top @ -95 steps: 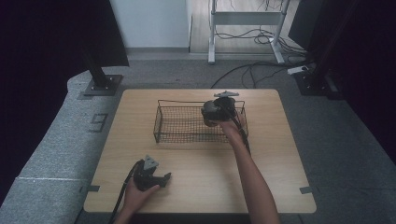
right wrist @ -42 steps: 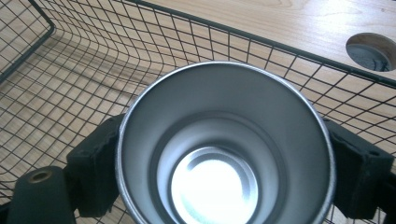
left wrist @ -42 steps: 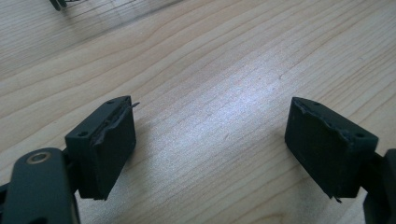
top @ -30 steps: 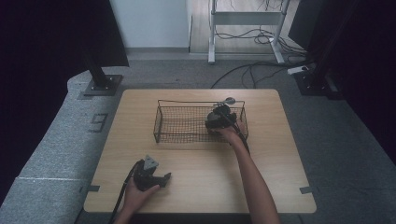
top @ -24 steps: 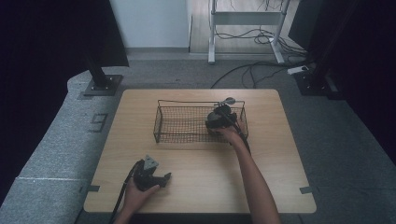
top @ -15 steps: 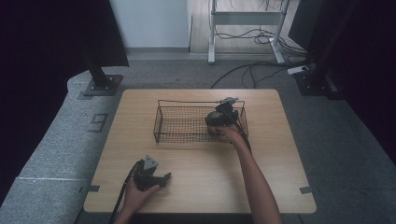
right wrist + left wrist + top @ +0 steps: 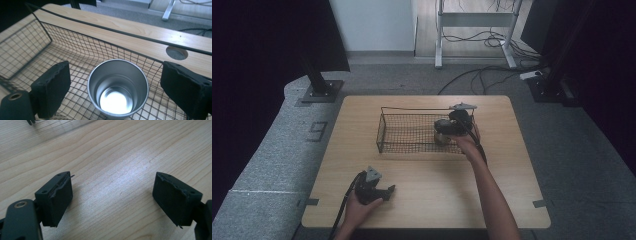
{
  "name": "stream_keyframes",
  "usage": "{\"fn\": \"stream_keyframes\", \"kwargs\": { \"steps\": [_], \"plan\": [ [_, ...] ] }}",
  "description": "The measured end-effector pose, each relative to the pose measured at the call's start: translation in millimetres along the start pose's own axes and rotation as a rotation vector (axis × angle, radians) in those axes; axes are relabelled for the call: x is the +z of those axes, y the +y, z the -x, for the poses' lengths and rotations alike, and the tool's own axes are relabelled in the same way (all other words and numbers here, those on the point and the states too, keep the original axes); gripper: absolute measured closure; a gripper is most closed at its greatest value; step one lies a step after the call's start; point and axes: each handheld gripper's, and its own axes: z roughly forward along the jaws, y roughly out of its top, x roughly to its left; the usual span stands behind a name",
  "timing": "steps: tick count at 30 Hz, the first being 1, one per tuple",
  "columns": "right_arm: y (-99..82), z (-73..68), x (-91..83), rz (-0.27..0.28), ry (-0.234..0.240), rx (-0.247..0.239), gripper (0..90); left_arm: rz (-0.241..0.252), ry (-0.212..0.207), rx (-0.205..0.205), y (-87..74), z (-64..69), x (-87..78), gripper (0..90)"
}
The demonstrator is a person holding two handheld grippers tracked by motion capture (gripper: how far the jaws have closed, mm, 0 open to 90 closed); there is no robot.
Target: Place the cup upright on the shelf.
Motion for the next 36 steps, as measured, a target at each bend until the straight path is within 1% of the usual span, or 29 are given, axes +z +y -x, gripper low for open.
{"fn": "stream_keyframes", "kwargs": {
  "steps": [2,3,7,8,10,15,16,17,18,19,21,22,23,24,25,26,28,29,30,34,36],
  "plan": [
    [-0.5,-0.4,-2.3,0.005,0.004,-0.004,9.8,-0.002,0.0,0.001,0.1,0.0,-0.1,16.4],
    [-2.9,-2.8,-9.0,0.017,0.013,-0.012,10.1,-0.001,0.0,0.0,0.0,0.0,-0.1,16.4],
    [-8.7,-6.6,-19.8,0.031,0.026,-0.031,10.6,-0.001,0.0,0.0,0.0,0.0,-0.1,16.4],
    [-8.7,-6.6,-19.8,0.031,0.026,-0.031,10.6,-0.001,0.0,0.0,0.0,0.0,-0.1,16.4],
    [-15.3,-10.1,-29.6,0.047,0.034,-0.044,11.3,-0.001,0.0,-0.001,0.0,0.1,-0.1,16.4],
    [-25.7,-13.7,-40.7,0.064,0.047,-0.051,12.7,-0.001,0.0,0.0,0.0,0.1,-0.1,16.4],
    [-32.7,-15.1,-46.7,0.065,0.056,-0.062,13.0,-0.001,0.0,0.0,0.0,0.1,-0.1,16.4],
    [-36.6,-15.6,-49.8,0.067,0.06,-0.064,13.0,-0.002,0.0,0.001,0.0,0.0,-0.2,16.4],
    [-36.6,-15.6,-49.8,0.067,0.06,-0.064,13.0,-0.002,0.0,0.001,0.0,0.0,-0.2,16.4],
    [-45.0,-15.9,-56.0,0.074,0.066,-0.063,13.2,-0.002,0.0,0.0,0.0,0.1,-0.2,16.4],
    [-54.1,-15.5,-62.5,0.08,0.07,-0.062,13.4,-0.001,0.0,0.0,0.0,0.1,-0.1,16.4],
    [-54.1,-15.5,-62.5,0.08,0.07,-0.062,13.4,-0.001,0.0,0.0,0.0,0.1,-0.1,16.4],
    [-64.2,-14.9,-69.8,0.083,0.069,-0.061,13.4,-0.001,0.0,0.0,0.0,0.1,-0.1,16.4],
    [-64.2,-14.9,-69.8,0.083,0.069,-0.061,13.4,-0.001,0.0,0.0,0.0,0.1,-0.1,16.4],
    [-72.0,-14.2,-75.7,0.088,0.069,-0.061,13.6,-0.001,0.0,0.0,0.0,0.1,-0.1,16.4],
    [-72.0,-14.2,-75.7,0.088,0.069,-0.061,13.6,-0.002,0.0,0.001,0.0,0.1,-0.2,16.4],
    [-81.2,-13.4,-82.2,0.091,0.074,-0.058,13.9,-0.001,0.0,0.001,0.0,0.1,-0.1,16.4],
    [-90.2,-12.0,-88.1,0.095,0.075,-0.057,14.1,-0.001,0.0,0.001,0.0,0.0,-0.1,16.4],
    [-90.2,-12.0,-88.1,0.095,0.075,-0.057,14.1,-0.001,0.0,0.001,0.0,0.0,-0.1,16.4],
    [-108.7,-6.6,-98.0,0.103,0.062,-0.037,14.4,-0.001,0.0,0.0,0.0,0.1,0.0,16.4],
    [-120.1,-2.3,-101.7,0.093,0.058,-0.026,14.4,-0.001,0.0,0.0,0.0,0.1,0.0,16.5]
  ]
}}
